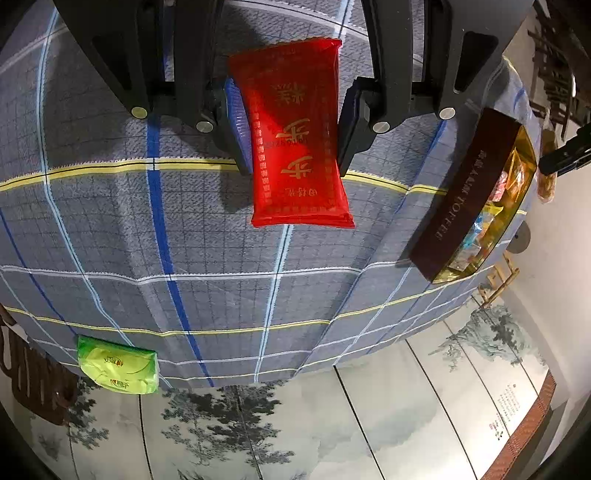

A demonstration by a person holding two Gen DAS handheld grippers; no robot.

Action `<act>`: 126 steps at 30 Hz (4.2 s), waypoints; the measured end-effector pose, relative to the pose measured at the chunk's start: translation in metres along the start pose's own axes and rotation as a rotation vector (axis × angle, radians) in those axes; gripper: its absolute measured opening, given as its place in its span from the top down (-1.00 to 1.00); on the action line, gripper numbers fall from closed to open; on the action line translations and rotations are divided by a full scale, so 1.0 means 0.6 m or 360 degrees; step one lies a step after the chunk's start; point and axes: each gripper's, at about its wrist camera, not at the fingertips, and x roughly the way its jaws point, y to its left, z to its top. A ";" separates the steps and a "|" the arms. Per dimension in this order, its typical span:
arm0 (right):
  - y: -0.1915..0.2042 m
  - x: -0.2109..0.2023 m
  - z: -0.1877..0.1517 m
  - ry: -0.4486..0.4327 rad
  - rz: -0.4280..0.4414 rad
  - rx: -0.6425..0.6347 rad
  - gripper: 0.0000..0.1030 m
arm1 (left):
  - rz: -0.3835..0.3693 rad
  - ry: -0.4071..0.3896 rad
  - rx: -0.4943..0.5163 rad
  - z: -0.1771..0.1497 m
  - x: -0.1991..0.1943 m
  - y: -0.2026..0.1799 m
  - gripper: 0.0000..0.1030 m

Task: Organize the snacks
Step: 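Carry the orange snack bag into the tin and open the left tool, then carry the red packet into the tin and open the right tool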

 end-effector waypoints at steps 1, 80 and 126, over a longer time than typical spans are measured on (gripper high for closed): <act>0.002 -0.001 0.001 -0.0002 0.0001 -0.0003 0.14 | 0.0007 -0.0003 0.0001 0.001 0.001 0.002 0.36; 0.071 -0.071 0.004 -0.0020 0.0211 -0.0181 0.13 | 0.0201 -0.0095 -0.0040 0.017 0.030 0.094 -0.25; 0.436 0.183 0.094 0.0214 0.0460 -0.0382 0.12 | 0.0502 -0.0238 -0.0039 -0.010 -0.002 0.190 -0.75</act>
